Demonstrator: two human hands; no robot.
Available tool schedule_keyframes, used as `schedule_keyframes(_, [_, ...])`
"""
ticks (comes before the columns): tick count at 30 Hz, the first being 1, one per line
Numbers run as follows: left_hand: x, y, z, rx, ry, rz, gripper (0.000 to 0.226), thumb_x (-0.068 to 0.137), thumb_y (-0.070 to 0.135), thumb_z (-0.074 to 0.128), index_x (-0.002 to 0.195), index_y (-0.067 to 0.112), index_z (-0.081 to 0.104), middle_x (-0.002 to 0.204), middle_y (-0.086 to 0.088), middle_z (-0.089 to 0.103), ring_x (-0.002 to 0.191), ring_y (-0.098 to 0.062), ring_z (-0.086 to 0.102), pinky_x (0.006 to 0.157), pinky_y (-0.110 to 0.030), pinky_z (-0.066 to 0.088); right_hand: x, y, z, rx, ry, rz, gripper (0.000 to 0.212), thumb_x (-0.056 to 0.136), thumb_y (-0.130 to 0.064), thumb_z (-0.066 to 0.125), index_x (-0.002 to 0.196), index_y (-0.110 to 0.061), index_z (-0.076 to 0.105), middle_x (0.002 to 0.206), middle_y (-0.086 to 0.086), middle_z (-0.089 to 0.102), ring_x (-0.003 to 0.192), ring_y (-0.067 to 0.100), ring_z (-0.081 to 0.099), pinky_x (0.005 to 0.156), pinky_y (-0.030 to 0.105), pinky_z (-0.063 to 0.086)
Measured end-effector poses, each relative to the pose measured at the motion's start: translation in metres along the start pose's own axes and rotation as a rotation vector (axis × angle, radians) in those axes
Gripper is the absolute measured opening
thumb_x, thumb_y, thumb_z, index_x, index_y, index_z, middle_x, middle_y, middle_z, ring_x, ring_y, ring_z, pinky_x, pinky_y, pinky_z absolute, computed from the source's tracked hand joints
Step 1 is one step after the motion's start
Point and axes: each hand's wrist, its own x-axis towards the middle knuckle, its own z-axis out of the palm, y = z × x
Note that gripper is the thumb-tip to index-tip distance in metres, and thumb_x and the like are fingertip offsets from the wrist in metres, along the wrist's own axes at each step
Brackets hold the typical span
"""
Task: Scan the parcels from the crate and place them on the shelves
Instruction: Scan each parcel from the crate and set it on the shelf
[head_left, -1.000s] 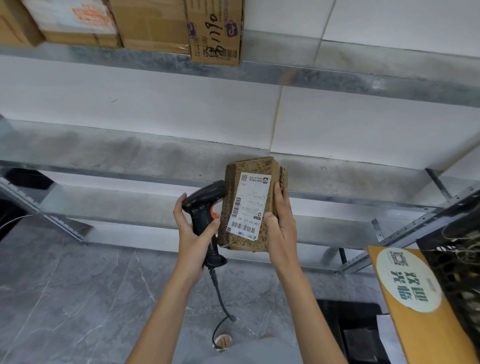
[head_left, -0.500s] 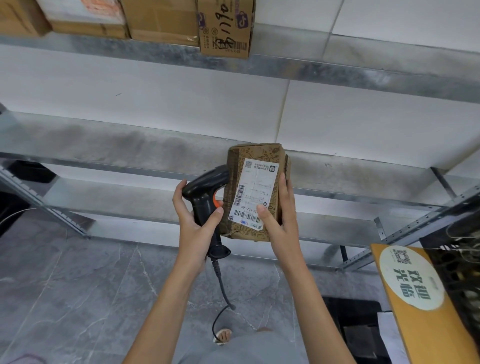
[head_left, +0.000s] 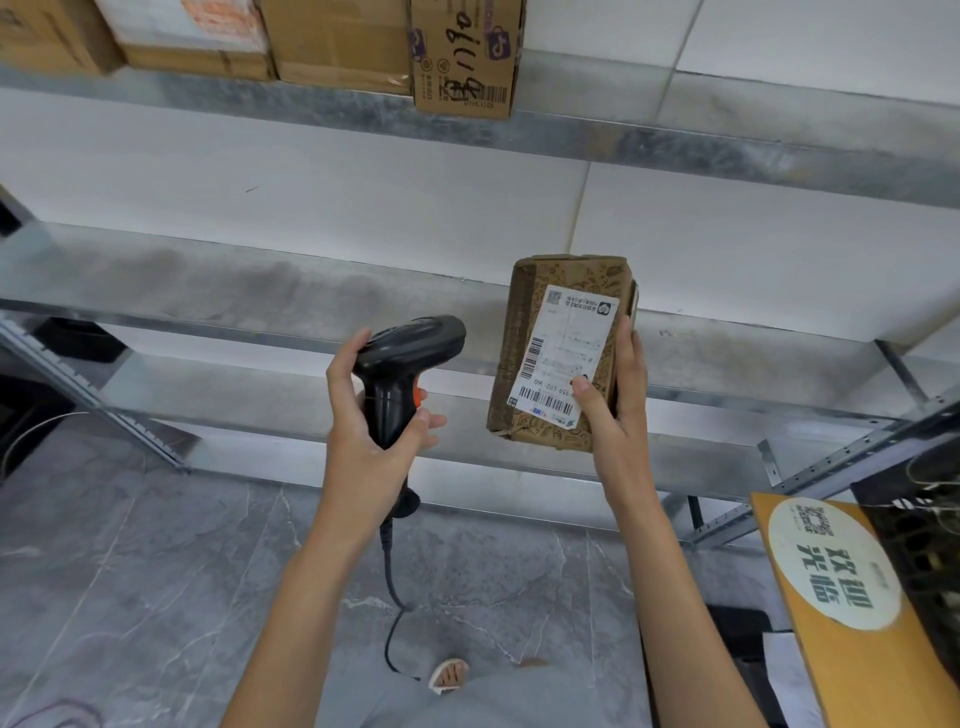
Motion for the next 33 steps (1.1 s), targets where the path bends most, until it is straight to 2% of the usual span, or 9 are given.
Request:
schedule_keyframes(4, [-0.002,0.000,0.001,0.013,-0.009,0.017,0.091,0.095,-0.009,0.063,0.135,0.067,0.033,0.098,0.010,0.070,0.086,-0.025,0.076,0.076,-0.030,0.063,0.003,0.001,0.004,-0.020,-0.012,-0.023,0.067,0.095,-0.034,0.051,0.149,-0.058,0.019,0.166,-0.016,0.007,0.151,-0.001,0.007,0.124,0.051,0.019])
schedule_keyframes(8, [-0.010,-0.001,0.007,0.056,-0.041,0.030,0.093,0.095,-0.009,0.064,0.131,0.072,0.034,0.099,0.009,0.071,0.076,-0.025,0.074,0.070,-0.028,0.061,0.009,0.010,0.007,-0.152,-0.019,-0.094,0.066,0.097,-0.039,0.048,0.153,-0.053,0.016,0.167,-0.014,0.002,0.150,0.000,0.005,0.124,0.054,0.016])
schedule_keyframes(12, [-0.018,-0.001,0.013,0.116,-0.086,0.051,0.092,0.095,-0.005,0.066,0.132,0.072,0.032,0.101,0.009,0.070,0.070,-0.021,0.072,0.065,-0.026,0.060,0.016,0.019,0.008,-0.250,-0.016,-0.150,0.065,0.095,-0.051,0.045,0.149,-0.063,0.013,0.167,-0.016,-0.001,0.146,-0.007,0.001,0.124,0.054,0.015])
schedule_keyframes(18, [-0.023,0.001,0.014,0.162,-0.099,0.049,0.092,0.095,-0.002,0.068,0.131,0.074,0.030,0.104,0.004,0.069,0.068,-0.018,0.071,0.061,-0.027,0.059,0.025,0.023,0.014,-0.253,-0.004,-0.121,0.066,0.095,-0.048,0.045,0.155,-0.051,0.017,0.167,-0.011,0.002,0.150,0.009,0.007,0.122,0.058,0.018])
schedule_keyframes(23, [-0.024,0.002,0.009,0.174,-0.101,0.047,0.089,0.095,-0.002,0.068,0.135,0.069,0.031,0.099,0.010,0.069,0.065,-0.015,0.067,0.059,-0.025,0.056,0.026,0.019,0.018,-0.236,0.016,-0.123,0.065,0.098,-0.044,0.046,0.156,-0.049,0.017,0.167,-0.012,0.005,0.141,-0.010,0.006,0.123,0.054,0.016])
schedule_keyframes(27, [-0.024,0.002,0.006,0.191,-0.109,0.046,0.087,0.095,0.000,0.068,0.135,0.069,0.031,0.098,0.012,0.069,0.062,-0.009,0.064,0.057,-0.024,0.055,0.027,0.017,0.016,-0.222,0.032,-0.120,0.066,0.097,-0.044,0.046,0.157,-0.046,0.018,0.167,-0.013,0.006,0.140,-0.008,0.008,0.123,0.048,0.016])
schedule_keyframes(30, [-0.025,0.002,0.004,0.207,-0.135,0.050,0.088,0.095,0.000,0.068,0.134,0.070,0.031,0.100,0.014,0.068,0.067,-0.007,0.066,0.060,-0.023,0.055,0.029,0.016,0.015,-0.237,0.035,-0.136,0.065,0.097,-0.047,0.045,0.155,-0.050,0.017,0.166,-0.015,0.005,0.135,-0.020,0.003,0.122,0.045,0.015])
schedule_keyframes(33, [-0.026,0.003,0.004,0.230,-0.175,0.053,0.088,0.095,0.000,0.067,0.137,0.067,0.030,0.105,0.018,0.067,0.077,-0.003,0.069,0.065,-0.019,0.054,0.031,0.016,0.015,-0.241,0.037,-0.132,0.065,0.096,-0.048,0.044,0.154,-0.053,0.016,0.166,-0.016,0.005,0.134,-0.021,0.002,0.122,0.047,0.015])
